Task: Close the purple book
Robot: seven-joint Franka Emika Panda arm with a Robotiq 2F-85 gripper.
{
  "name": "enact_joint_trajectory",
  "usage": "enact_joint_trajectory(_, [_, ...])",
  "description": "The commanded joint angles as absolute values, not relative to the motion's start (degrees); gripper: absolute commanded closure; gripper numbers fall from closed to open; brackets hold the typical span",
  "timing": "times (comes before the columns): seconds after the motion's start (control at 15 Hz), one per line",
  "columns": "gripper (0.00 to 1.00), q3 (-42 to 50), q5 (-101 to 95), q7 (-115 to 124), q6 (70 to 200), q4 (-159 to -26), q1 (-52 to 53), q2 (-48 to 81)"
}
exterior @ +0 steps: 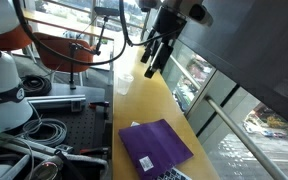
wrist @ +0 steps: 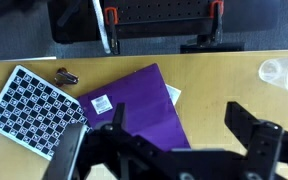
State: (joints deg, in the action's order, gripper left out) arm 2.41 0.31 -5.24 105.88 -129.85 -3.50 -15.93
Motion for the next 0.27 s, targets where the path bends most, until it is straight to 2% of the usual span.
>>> enact_joint_trajectory(0.0, [0.0,2.8,0.2,-5.2,105.8,-129.8,-3.1,-15.9])
enact_joint_trajectory(0.2, [0.0,2.9,0.2,-5.2,105.8,-129.8,-3.1,-15.4])
